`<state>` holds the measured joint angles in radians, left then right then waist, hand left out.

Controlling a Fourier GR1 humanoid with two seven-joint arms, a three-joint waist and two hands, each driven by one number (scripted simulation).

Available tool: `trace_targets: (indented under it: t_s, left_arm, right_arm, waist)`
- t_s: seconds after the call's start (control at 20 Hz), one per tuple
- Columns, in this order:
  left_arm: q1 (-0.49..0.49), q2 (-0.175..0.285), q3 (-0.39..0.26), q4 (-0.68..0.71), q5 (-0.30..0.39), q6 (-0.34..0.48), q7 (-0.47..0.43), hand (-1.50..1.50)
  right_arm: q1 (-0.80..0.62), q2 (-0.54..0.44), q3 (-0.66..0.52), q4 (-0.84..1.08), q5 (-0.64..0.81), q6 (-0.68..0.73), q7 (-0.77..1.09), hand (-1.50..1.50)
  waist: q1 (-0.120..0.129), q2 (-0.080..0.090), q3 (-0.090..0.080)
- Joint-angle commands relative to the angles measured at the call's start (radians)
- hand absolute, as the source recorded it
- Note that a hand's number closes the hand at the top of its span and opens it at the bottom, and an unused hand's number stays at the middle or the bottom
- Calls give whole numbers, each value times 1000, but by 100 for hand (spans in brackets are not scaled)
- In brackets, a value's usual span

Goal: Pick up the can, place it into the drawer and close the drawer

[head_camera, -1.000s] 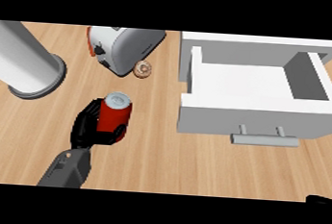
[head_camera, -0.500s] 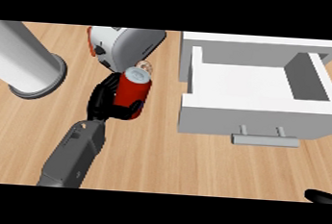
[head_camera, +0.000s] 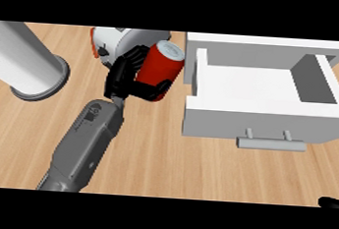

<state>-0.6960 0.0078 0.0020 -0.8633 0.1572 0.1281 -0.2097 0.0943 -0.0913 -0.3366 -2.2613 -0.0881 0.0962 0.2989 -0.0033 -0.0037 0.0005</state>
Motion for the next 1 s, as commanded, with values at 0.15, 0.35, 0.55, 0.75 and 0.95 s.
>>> trace_targets:
  t_s: [0.15,0.35,0.55,0.75,0.95]
  left_arm:
    - [-122,-8,-71,-184,23,110,243,150]
    - [-194,-7,-121,-204,28,164,322,150]
    - [-378,-1,-71,-98,11,161,392,150]
    - [-503,-8,-143,-45,59,266,428,150]
    - [-611,-8,-95,148,71,250,358,150]
  right_arm:
    - [11,-13,-13,0,-15,18,3,-150]
    - [-41,-27,4,-14,-7,-3,68,-150]
    - [-44,14,51,-37,56,-45,71,-150]
    - [11,31,39,-43,24,-10,11,-150]
    - [-36,10,43,-16,46,-20,20,-150]
  waist:
    - [-1,0,0]
    - [-5,2,0]
    - [-9,4,0]
    - [-23,5,0]
    - [-30,11,0]
